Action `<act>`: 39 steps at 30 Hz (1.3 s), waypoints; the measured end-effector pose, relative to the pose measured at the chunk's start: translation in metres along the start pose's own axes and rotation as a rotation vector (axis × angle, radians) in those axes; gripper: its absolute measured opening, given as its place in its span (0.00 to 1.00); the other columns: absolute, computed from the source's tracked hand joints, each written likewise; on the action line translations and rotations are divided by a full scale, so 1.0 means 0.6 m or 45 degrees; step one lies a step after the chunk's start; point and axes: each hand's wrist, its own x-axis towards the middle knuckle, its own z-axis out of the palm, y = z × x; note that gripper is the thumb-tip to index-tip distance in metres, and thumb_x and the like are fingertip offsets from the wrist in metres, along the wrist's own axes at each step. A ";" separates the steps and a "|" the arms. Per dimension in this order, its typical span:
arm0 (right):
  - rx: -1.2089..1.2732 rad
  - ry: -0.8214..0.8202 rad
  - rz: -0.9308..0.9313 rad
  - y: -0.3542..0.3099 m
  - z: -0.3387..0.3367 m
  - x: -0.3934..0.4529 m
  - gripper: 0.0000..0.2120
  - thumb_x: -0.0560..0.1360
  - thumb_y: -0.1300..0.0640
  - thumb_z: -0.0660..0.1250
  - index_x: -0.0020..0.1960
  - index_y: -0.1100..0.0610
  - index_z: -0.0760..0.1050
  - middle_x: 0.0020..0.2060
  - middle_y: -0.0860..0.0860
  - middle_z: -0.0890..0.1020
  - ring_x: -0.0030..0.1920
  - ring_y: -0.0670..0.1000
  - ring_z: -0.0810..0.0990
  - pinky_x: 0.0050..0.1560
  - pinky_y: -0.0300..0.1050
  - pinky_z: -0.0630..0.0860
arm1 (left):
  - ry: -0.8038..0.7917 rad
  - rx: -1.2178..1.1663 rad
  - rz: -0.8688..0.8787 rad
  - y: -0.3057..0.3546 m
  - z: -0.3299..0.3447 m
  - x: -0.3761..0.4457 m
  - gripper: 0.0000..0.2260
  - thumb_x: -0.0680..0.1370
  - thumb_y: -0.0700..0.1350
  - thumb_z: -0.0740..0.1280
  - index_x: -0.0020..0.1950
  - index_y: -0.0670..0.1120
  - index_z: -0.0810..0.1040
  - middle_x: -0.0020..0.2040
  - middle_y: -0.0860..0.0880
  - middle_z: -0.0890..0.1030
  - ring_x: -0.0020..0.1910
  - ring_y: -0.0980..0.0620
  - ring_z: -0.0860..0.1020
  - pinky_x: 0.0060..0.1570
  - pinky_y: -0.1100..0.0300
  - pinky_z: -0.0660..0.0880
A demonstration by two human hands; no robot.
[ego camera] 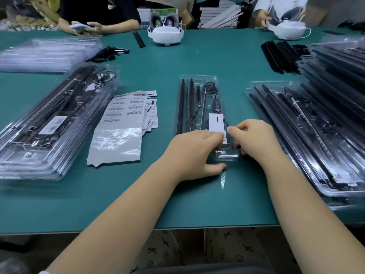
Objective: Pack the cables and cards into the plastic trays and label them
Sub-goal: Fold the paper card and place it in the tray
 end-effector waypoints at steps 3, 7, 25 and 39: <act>0.036 -0.099 0.035 0.005 0.000 0.000 0.05 0.73 0.49 0.64 0.42 0.50 0.71 0.24 0.46 0.81 0.20 0.46 0.75 0.26 0.39 0.67 | 0.066 -0.048 0.118 -0.002 -0.004 -0.004 0.12 0.72 0.51 0.70 0.49 0.45 0.78 0.54 0.51 0.80 0.53 0.47 0.78 0.42 0.51 0.77; 0.326 -0.197 0.109 0.007 0.001 0.010 0.09 0.74 0.59 0.64 0.45 0.48 0.65 0.24 0.52 0.80 0.21 0.50 0.71 0.24 0.40 0.67 | 0.287 0.126 0.308 0.006 -0.004 -0.004 0.05 0.69 0.45 0.73 0.38 0.44 0.82 0.45 0.49 0.83 0.46 0.45 0.80 0.29 0.55 0.77; 1.096 -0.385 0.278 -0.034 0.008 -0.009 0.06 0.78 0.53 0.63 0.50 0.56 0.71 0.38 0.56 0.81 0.26 0.51 0.78 0.26 0.41 0.75 | 1.400 -0.709 -0.614 -0.040 -0.066 -0.024 0.07 0.73 0.41 0.69 0.36 0.50 0.76 0.39 0.56 0.80 0.42 0.59 0.79 0.42 0.59 0.77; 1.578 -0.533 0.394 -0.051 0.029 0.013 0.12 0.74 0.56 0.70 0.53 0.61 0.73 0.51 0.65 0.80 0.47 0.60 0.84 0.47 0.50 0.82 | 1.463 -1.975 -1.253 -0.048 -0.076 -0.011 0.10 0.75 0.37 0.68 0.34 0.44 0.74 0.30 0.49 0.76 0.32 0.50 0.77 0.43 0.50 0.78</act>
